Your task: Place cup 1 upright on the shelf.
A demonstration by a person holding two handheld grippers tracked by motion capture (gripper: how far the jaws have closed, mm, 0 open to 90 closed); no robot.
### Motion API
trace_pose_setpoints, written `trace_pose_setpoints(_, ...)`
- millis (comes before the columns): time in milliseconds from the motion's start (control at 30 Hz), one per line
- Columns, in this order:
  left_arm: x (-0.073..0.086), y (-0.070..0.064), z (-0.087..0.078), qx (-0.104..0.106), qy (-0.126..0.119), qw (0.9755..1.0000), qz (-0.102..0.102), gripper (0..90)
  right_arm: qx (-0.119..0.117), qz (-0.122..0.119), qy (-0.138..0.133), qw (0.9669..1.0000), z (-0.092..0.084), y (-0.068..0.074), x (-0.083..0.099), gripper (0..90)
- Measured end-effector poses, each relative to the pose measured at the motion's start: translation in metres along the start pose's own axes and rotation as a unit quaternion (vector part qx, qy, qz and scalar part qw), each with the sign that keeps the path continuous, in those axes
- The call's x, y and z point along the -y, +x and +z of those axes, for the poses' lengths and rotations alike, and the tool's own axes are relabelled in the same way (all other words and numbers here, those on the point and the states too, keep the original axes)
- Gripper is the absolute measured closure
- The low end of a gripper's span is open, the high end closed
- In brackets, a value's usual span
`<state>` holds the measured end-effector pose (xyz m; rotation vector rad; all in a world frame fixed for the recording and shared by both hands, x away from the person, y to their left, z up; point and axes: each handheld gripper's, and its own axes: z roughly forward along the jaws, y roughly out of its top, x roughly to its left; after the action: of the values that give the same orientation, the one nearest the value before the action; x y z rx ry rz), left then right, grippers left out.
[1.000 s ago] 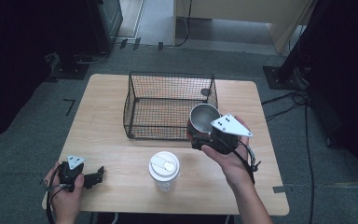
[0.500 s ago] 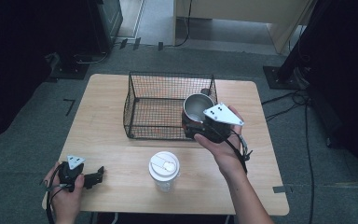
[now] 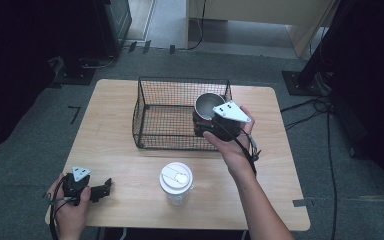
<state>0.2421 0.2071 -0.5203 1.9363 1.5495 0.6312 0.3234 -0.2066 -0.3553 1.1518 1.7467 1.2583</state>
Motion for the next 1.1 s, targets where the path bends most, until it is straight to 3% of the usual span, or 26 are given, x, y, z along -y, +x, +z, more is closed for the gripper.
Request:
trace_pose_setpoints(533,0.0,0.0,0.0,0.0,0.0,1.0,0.0,0.1,0.04,0.01,0.028,0.9988,0.041,-0.008,0.023,7.5)
trace_pose_setpoints(1000,0.0,0.0,0.0,0.0,0.0,1.0,0.0,0.1,0.045,0.015,0.049,0.9976,0.059,-0.004,0.038,7.5)
trace_pose_setpoints(1100,0.0,0.0,0.0,0.0,0.001,1.0,0.0,0.1,0.048,0.027,0.058,0.9968,0.063,-0.004,0.039,7.4)
